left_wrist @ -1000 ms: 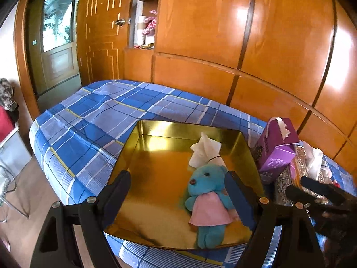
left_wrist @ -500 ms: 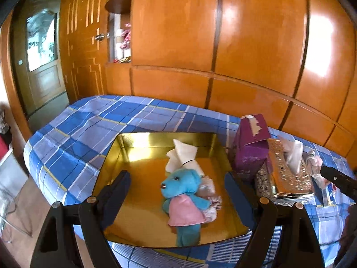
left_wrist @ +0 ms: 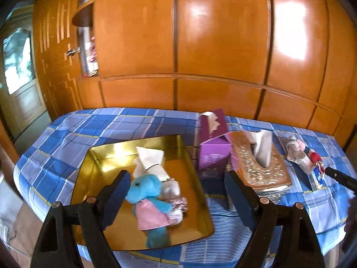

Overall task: Organize soft objects
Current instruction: 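Move both tools back toward the remaining pile of soft items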

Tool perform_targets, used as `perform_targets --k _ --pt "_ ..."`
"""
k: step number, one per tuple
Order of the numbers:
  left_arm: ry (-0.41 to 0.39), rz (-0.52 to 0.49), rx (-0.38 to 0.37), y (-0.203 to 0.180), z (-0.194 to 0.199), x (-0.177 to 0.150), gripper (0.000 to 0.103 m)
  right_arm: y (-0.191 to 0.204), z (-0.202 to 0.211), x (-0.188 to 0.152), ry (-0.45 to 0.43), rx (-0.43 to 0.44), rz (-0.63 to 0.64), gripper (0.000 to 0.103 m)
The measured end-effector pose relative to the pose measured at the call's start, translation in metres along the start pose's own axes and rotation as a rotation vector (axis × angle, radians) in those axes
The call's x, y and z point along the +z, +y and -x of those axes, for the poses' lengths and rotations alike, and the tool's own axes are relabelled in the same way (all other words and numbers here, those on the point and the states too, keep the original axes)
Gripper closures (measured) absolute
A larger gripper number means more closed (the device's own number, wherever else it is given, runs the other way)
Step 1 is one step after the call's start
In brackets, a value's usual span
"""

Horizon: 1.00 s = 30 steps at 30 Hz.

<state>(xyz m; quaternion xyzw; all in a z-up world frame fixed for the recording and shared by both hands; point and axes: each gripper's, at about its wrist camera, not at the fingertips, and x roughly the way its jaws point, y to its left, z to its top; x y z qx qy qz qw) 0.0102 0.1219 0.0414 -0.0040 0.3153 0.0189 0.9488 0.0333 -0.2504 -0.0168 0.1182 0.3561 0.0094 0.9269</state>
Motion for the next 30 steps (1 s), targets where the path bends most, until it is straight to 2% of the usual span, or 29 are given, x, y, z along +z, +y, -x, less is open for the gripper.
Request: perform_targets --k 15,30 --pt "-0.033 -0.219 -0.182 -0.097 0.004 0.02 0.017 -0.091 0.036 -0.014 -0.034 -0.161 -0.13 0.032" --pt "0.0 -0.414 -0.309 -0.201 -0.008 0.02 0.017 -0.138 0.052 -0.03 -0.068 -0.196 -0.254 0.032"
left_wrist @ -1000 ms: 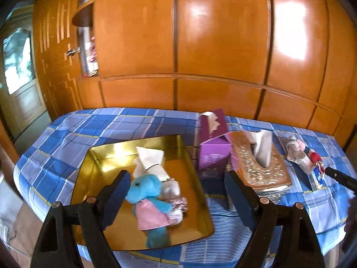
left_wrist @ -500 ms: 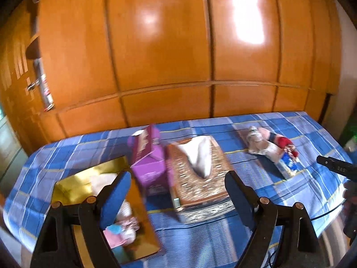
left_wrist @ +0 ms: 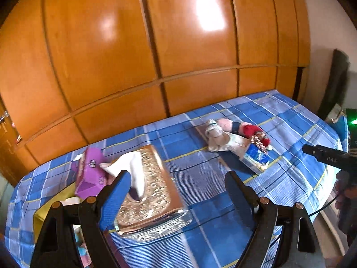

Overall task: Organize soft objects
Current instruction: 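Move both tools back toward the remaining pile of soft items, then grasp the blue tissue pack with the left tool while the right tool grasps the scrunchie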

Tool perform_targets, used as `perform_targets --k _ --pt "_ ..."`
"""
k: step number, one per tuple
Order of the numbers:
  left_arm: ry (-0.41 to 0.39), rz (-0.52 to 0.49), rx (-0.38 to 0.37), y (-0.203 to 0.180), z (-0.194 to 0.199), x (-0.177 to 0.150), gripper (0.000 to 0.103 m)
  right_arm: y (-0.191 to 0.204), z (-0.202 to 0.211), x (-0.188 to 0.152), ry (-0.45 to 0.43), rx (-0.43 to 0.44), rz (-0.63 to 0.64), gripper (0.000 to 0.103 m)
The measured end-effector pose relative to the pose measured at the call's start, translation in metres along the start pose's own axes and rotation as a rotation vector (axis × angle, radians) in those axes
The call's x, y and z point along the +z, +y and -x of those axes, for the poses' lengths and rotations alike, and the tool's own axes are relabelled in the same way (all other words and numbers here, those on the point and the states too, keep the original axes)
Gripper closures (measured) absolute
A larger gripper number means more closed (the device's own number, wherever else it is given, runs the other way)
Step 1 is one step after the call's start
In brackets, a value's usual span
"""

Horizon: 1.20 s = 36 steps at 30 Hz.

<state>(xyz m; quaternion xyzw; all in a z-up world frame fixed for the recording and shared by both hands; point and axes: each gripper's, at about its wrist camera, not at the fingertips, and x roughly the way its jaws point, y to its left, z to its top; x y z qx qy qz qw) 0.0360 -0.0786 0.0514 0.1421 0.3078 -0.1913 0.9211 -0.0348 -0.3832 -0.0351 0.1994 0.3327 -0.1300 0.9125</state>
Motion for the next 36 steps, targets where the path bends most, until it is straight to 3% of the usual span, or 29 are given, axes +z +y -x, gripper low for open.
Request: perform_targets --k 12,28,31,36 --pt "0.07 -0.072 -0.085 -0.048 -0.05 0.009 0.017 -0.007 -0.004 -0.002 0.004 -0.007 -0.018 0.032" --pt "0.231 -0.107 -0.217 -0.102 -0.13 0.003 0.018 -0.022 -0.017 -0.009 0.051 -0.007 -0.071 0.032" --pt "0.269 -0.097 -0.256 -0.112 -0.143 0.005 0.017 -0.024 -0.019 -0.01 0.058 -0.006 -0.078 0.032" --pt "0.345 0.041 -0.35 -0.125 -0.17 0.008 0.017 -0.026 -0.02 -0.011 0.065 -0.001 -0.088 0.032"
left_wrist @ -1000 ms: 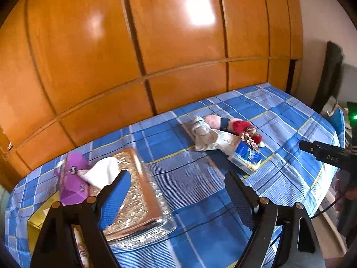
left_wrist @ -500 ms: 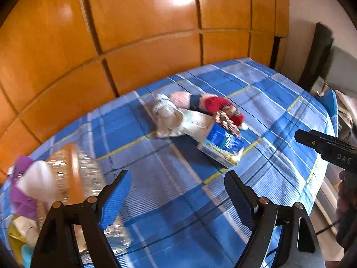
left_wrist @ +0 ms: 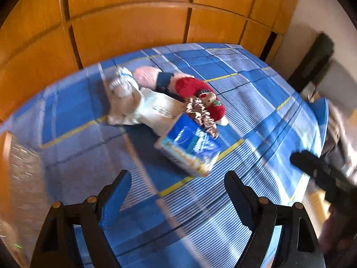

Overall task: Organize soft objects
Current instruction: 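Grasp the blue tissue pack with the left tool while the right tool grasps the scrunchie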

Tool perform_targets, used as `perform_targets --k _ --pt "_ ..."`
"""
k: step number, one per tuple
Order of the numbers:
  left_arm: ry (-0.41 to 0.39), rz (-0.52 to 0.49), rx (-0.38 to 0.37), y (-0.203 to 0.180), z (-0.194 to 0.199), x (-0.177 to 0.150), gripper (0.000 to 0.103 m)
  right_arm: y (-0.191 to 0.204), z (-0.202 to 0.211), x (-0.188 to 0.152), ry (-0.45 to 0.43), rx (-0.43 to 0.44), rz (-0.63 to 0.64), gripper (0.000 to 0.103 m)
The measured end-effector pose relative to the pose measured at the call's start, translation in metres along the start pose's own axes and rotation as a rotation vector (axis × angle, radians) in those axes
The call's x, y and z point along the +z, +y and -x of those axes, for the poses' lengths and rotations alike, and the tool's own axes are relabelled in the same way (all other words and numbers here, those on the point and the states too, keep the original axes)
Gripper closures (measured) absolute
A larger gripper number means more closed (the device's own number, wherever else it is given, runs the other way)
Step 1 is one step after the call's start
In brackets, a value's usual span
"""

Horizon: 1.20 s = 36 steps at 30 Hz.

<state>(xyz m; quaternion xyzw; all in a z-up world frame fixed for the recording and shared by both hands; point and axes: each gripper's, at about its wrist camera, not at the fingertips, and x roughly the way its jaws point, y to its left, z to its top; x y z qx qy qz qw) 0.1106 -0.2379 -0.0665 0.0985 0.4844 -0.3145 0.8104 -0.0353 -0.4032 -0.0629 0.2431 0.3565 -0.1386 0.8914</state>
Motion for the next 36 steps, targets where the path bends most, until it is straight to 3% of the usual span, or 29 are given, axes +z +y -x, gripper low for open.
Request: perform_targets --k 6,11,13,15,19,23,30,36 --pt "0.052 0.181 -0.054 -0.004 -0.036 0.012 0.017 -0.004 -0.003 -0.001 0.013 0.004 -0.016 0.032" --pt "0.077 0.263 -0.01 -0.006 -0.06 0.025 0.016 -0.008 -0.005 -0.002 0.022 0.016 -0.037 0.032" --pt "0.081 0.272 -0.007 -0.005 -0.066 0.028 0.021 -0.008 -0.007 -0.002 0.03 0.021 -0.04 0.032" --pt "0.083 0.263 -0.039 -0.004 -0.067 0.026 0.037 -0.008 -0.009 -0.003 0.037 0.022 -0.04 0.032" --pt "0.073 0.171 -0.071 0.0 -0.05 0.013 0.046 -0.007 -0.013 -0.005 0.05 0.031 -0.039 0.032" --pt "0.083 0.124 -0.067 0.02 -0.03 -0.009 0.047 -0.002 -0.021 -0.009 0.088 0.061 -0.034 0.032" --pt "0.066 0.142 -0.058 0.041 -0.019 -0.028 0.048 0.032 -0.057 0.005 0.154 0.148 0.044 0.032" --pt "0.047 0.175 -0.058 0.047 -0.021 -0.032 0.048 0.055 -0.105 0.025 0.205 0.143 0.107 0.032"
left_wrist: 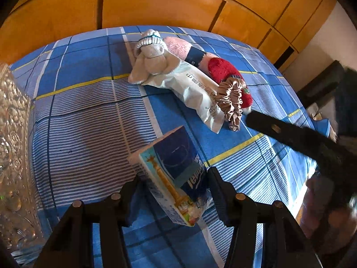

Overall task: Organize soft objects
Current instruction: 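Grasp the blue tissue pack with the left tool while the right tool grasps the scrunchie, then carry the tissue pack with the left tool to the gold tray and release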

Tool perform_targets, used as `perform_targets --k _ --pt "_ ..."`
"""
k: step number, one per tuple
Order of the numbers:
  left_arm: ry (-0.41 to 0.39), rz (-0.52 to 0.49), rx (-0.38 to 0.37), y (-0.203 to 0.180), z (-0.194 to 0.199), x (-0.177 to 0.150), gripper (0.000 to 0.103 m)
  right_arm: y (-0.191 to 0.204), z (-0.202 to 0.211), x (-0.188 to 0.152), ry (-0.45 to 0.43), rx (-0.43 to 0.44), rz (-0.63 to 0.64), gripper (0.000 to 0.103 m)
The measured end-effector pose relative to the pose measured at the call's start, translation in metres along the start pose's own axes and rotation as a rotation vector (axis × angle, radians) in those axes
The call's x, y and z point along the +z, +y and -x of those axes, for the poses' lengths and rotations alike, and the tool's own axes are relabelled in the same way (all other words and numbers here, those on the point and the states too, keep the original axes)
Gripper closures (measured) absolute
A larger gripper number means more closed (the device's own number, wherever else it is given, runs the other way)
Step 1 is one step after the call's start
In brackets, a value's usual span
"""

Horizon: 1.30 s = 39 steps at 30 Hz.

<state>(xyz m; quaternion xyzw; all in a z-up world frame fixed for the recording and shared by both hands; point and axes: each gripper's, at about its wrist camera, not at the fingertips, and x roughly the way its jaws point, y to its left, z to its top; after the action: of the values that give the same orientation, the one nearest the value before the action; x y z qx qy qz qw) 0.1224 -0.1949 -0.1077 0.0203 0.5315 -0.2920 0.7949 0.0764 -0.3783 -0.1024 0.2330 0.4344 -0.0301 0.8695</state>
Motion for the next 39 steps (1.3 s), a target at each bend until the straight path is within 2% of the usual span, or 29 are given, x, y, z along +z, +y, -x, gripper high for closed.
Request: perform_targets --k 7,8,9,10,11,13,15,17,21,28,32,35,39 --pt "-0.003 0.031 -0.001 0.007 0.002 -0.001 0.048 -0.001 -0.035 0.018 0.048 0.011 -0.036 0.032" --pt "-0.002 0.035 -0.003 0.008 0.002 0.0 0.048 0.0 -0.038 0.019 0.057 0.028 -0.034 0.034" --pt "-0.001 0.036 -0.004 0.008 0.002 0.0 0.049 0.0 -0.04 0.018 0.063 0.042 -0.025 0.043" --pt "0.001 0.036 -0.004 0.008 0.002 0.001 0.05 0.001 -0.039 0.017 0.064 0.03 -0.015 0.077" --pt "0.003 0.034 -0.004 0.008 0.004 0.002 0.051 0.002 -0.037 0.013 0.061 0.005 -0.001 0.086" --pt "0.005 0.025 0.004 0.007 0.006 0.007 0.057 0.003 -0.031 0.006 0.071 0.024 0.016 0.088" --pt "0.0 0.023 0.007 0.007 0.008 0.015 0.064 0.006 -0.024 -0.005 0.081 -0.005 0.061 0.089" --pt "-0.003 0.037 0.0 0.008 0.014 0.029 0.069 0.008 -0.018 -0.014 0.097 0.005 0.083 0.089" --pt "-0.043 0.072 -0.025 0.013 0.033 0.062 0.07 0.009 -0.013 -0.03 0.115 0.002 0.106 0.089" --pt "-0.158 0.098 -0.026 0.034 0.082 0.116 0.072 0.002 -0.016 -0.031 0.101 0.014 0.092 0.088" --pt "-0.204 0.137 0.015 0.059 0.103 0.142 0.072 0.002 -0.015 -0.033 0.1 0.02 0.093 0.088" --pt "-0.247 0.193 0.059 0.092 0.127 0.157 0.072 -0.001 -0.014 -0.034 0.095 0.031 0.085 0.088" --pt "-0.332 0.274 0.142 0.147 0.178 0.166 0.072 -0.004 -0.014 -0.035 0.09 0.039 0.078 0.088"
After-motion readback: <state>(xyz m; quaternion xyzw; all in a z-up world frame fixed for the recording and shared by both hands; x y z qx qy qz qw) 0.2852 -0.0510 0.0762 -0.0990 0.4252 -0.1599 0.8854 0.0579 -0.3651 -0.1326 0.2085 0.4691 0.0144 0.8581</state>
